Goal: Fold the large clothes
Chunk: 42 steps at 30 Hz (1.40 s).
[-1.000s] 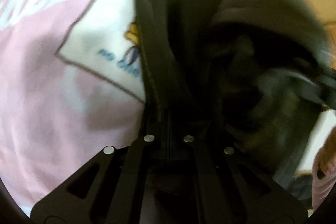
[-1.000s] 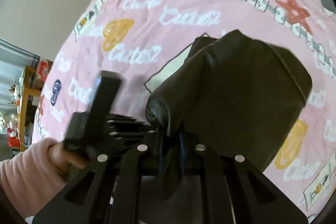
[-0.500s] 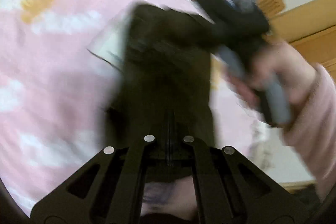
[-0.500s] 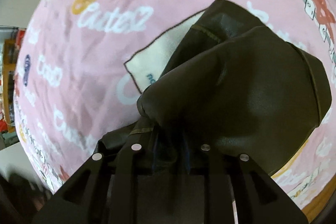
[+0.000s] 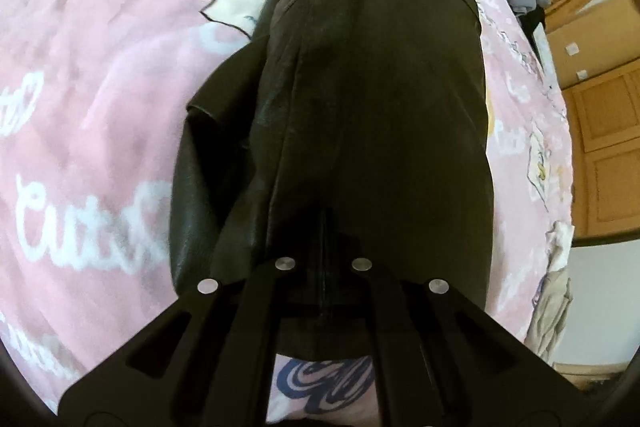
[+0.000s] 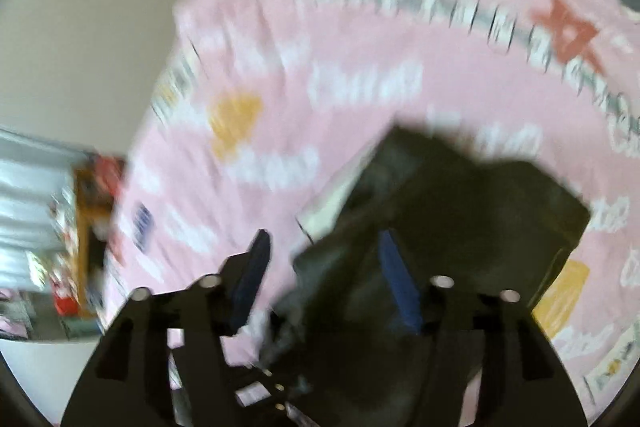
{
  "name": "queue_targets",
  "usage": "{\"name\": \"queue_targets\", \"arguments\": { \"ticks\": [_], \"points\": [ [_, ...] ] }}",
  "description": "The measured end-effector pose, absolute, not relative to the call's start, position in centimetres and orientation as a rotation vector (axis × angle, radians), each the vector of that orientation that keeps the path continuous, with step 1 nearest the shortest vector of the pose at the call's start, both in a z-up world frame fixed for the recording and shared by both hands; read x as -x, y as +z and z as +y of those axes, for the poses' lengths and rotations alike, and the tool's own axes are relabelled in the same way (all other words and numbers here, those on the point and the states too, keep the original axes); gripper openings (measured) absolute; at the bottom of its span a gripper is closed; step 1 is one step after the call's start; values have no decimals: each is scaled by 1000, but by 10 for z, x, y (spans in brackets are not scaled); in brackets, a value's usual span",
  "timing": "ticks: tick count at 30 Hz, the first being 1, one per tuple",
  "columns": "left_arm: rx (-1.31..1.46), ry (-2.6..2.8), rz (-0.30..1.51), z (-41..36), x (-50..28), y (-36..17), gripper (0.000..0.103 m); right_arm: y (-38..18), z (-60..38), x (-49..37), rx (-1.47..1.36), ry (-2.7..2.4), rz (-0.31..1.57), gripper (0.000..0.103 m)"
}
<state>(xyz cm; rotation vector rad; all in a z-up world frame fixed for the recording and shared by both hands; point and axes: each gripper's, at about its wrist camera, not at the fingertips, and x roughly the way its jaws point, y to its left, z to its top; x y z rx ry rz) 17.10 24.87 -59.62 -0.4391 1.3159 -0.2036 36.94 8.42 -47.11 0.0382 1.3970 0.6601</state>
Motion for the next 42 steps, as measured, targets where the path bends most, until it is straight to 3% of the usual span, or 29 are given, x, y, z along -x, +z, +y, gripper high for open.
{"name": "queue_targets", "arguments": {
  "ticks": [1,2,8,10,13,16,23,26,30,33,36,42],
  "points": [
    [443,-194,1316,248,-170,-595,1,-465,78,-365,-25,671,1376,16],
    [459,-181,1315,248,-170,-595,1,-467,78,-359,-5,678,1384,3],
    [572,-127,1333,255,-166,-598,1,-582,156,-307,267,776,1650,1],
    [566,-130,1351,257,-161,-603,1,-625,184,-303,413,638,1617,1],
    [563,-112,1388,258,-159,-621,1,-658,196,-303,375,483,1641,1],
    [556,-123,1399,263,-163,-621,2,-640,202,-297,403,563,1587,1],
    [517,-129,1411,263,-181,-584,2,-501,83,-326,259,568,1261,4],
    [498,-86,1391,261,-206,-551,2,-526,24,-345,178,478,1349,2],
    [405,-80,1365,234,-260,-535,2,-586,30,-352,187,456,1464,2],
    [321,21,1459,225,-305,-583,2,-611,31,-359,191,388,1433,1],
    [365,3,1517,228,-325,-629,2,-634,9,-368,15,340,1417,0],
    [299,-34,1449,226,-319,-604,2,-593,-51,-316,-331,420,1270,6]
  ]
}}
